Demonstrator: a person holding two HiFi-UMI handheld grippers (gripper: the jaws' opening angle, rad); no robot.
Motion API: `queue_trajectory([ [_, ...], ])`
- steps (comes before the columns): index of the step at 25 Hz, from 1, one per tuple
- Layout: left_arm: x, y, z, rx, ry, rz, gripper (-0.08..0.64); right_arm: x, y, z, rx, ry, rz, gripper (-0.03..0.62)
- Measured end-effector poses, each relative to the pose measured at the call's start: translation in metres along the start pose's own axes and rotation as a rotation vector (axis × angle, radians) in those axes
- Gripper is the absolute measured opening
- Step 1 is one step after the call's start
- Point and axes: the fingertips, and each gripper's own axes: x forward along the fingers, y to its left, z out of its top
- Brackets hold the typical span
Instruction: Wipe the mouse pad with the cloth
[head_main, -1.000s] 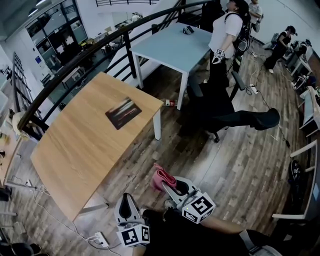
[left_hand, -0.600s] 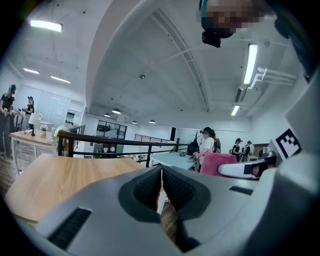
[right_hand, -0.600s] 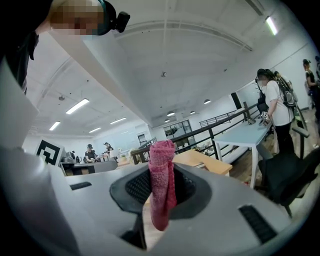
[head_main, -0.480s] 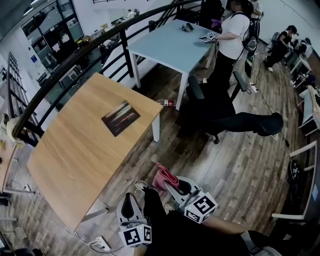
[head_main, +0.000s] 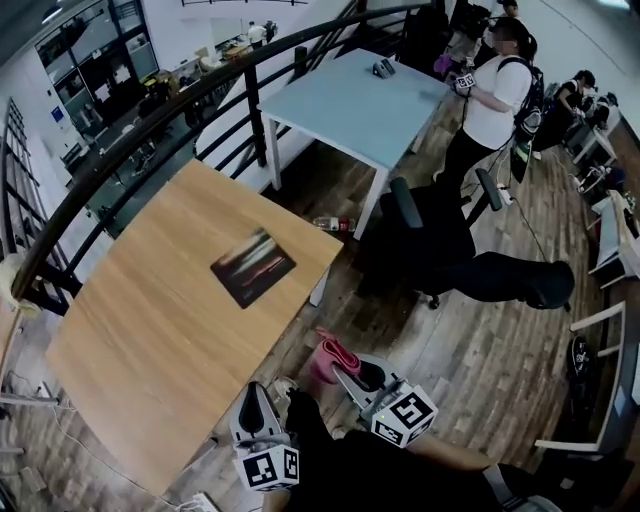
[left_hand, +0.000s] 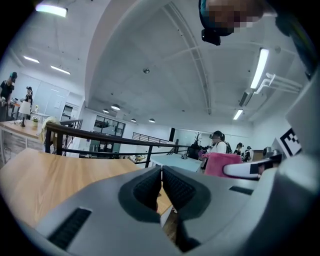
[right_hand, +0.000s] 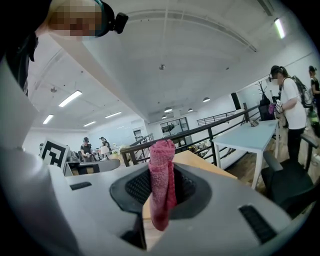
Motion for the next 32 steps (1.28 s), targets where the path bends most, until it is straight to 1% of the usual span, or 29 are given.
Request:
queue_trajectory([
  [7,0.061,0.062,0.012,-0.046,-0.001,0.007,0.026,0.098,-0.003,0.01,-0.006,0.045,0.024,0.075],
  [12,0.098,0.099,0.018,-0.048,0.015,0.027,0.026,0.155,-0.009,0.015,-0.016,0.07,0.041,0.075],
  [16,0.116,0.119,0.02,-0.067,0.03,0.049,0.026,0.187,-0.009,0.023,-0.035,0.091,0.067,0.075],
  [20,0.131,0.131,0.015,-0.089,0.045,0.075,0.026,0.212,-0.013,0.026,-0.043,0.117,0.101,0.074],
  [25,0.148,0.139,0.02,-0.081,0.052,0.141,0.026,0.242,-0.025,0.029,-0.036,0.155,0.172,0.075],
  [28,0.161,0.14,0.016,-0.088,0.059,0.193,0.026,0.262,-0.033,0.034,-0.048,0.177,0.239,0.075],
  [32,0.185,0.129,0.009,-0.111,0.07,0.259,0.026,0.287,-0.054,0.032,-0.053,0.224,0.336,0.075],
])
